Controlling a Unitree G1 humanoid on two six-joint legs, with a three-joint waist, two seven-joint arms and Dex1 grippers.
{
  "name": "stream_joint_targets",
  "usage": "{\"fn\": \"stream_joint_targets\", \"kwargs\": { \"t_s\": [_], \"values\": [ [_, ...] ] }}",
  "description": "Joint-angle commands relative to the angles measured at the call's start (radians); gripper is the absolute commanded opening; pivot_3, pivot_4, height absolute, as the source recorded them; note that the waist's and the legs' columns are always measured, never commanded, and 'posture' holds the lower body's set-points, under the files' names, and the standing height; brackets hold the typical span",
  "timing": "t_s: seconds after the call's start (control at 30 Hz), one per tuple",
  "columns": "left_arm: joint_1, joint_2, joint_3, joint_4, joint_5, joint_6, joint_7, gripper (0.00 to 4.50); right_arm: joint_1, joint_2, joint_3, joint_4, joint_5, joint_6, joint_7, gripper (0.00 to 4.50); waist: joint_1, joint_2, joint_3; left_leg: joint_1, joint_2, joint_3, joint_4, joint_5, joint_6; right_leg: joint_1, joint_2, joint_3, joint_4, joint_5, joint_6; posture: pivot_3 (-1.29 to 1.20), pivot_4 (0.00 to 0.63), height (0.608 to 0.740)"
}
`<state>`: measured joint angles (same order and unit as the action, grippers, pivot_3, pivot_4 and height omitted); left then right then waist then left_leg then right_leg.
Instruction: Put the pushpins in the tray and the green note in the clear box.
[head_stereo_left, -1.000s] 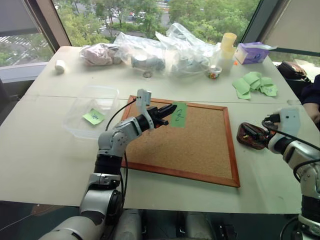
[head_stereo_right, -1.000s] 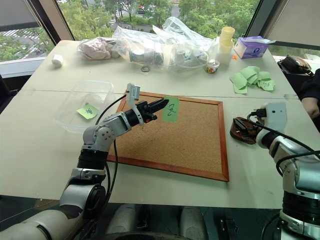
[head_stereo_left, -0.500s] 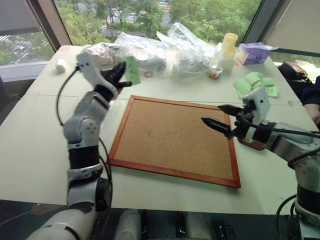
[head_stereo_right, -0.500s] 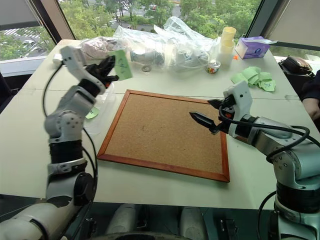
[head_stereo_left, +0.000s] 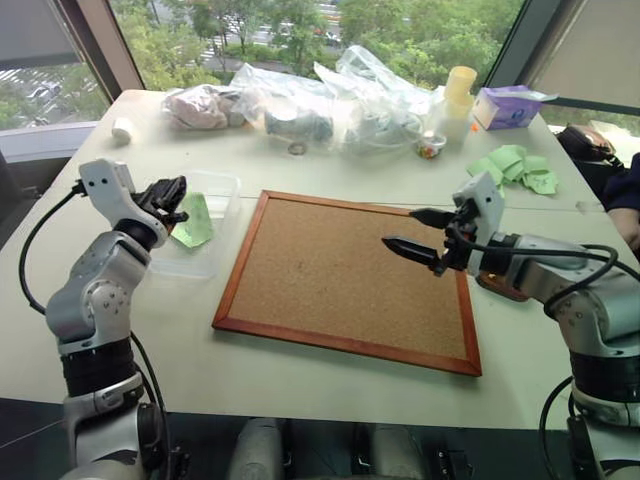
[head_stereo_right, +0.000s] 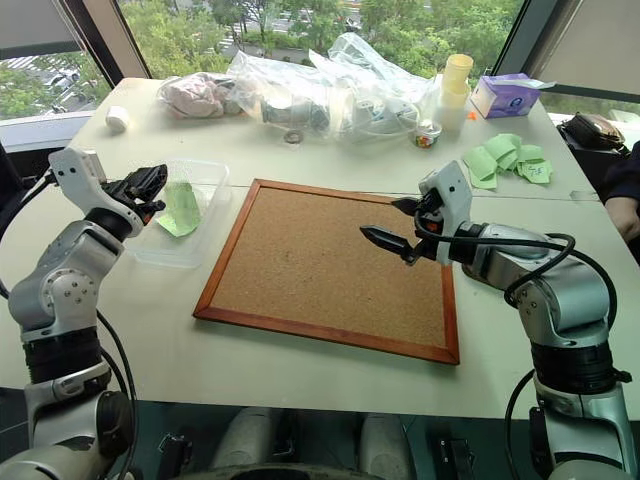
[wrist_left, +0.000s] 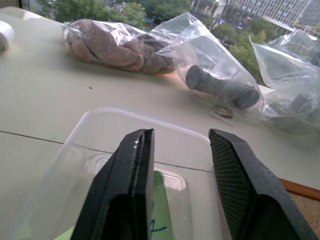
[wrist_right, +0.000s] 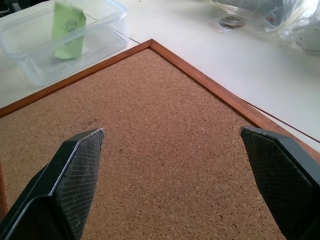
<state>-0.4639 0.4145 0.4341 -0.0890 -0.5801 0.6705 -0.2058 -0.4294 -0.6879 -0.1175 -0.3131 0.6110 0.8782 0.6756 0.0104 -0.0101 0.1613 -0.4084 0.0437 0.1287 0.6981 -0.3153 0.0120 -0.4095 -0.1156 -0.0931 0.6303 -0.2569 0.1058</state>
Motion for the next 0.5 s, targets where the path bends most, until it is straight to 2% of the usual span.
{"fn": "stream_joint_targets", "kwargs": {
  "t_s": [0.03,0.07,0.3,0.5],
  "values": [
    [-0.012,0.033,-0.009,-0.050,-0.024,0.008,-0.040,3.97,0.002,-0.020,-0.015,-0.011,-0.009,-0.023,0.009,4.50,0.000,0.000,0.000,0.000,0.000,0.000,0.000,0.000,0.000,0.000,0.000,0.000,0.000,0.000,0.000,0.00,0.150,0.740],
    [-0.013,0.044,-0.021,-0.059,-0.029,0.017,-0.062,4.47,0.007,-0.022,-0.020,-0.012,-0.011,-0.023,0.009,4.50,0.001,0.000,0.000,0.000,0.000,0.000,0.000,0.000,0.000,0.000,0.000,0.000,0.000,0.000,0.000,0.00,0.150,0.740],
    [-0.013,0.101,-0.143,-0.173,-0.139,0.125,-0.254,4.47,0.070,-0.049,-0.058,-0.041,-0.005,-0.019,0.007,4.50,0.001,0.000,0.000,0.000,0.000,0.000,0.000,0.000,0.000,0.000,-0.001,0.000,0.000,0.000,0.000,0.00,0.150,0.740],
    [0.037,0.171,-0.322,-0.201,-0.099,0.120,-0.435,4.47,0.159,-0.076,-0.103,-0.104,0.015,-0.010,0.008,4.50,-0.004,0.001,0.000,0.001,0.000,0.001,0.000,0.000,0.000,0.000,0.000,0.000,0.000,0.000,0.000,0.00,0.150,0.740]
  ]
}}
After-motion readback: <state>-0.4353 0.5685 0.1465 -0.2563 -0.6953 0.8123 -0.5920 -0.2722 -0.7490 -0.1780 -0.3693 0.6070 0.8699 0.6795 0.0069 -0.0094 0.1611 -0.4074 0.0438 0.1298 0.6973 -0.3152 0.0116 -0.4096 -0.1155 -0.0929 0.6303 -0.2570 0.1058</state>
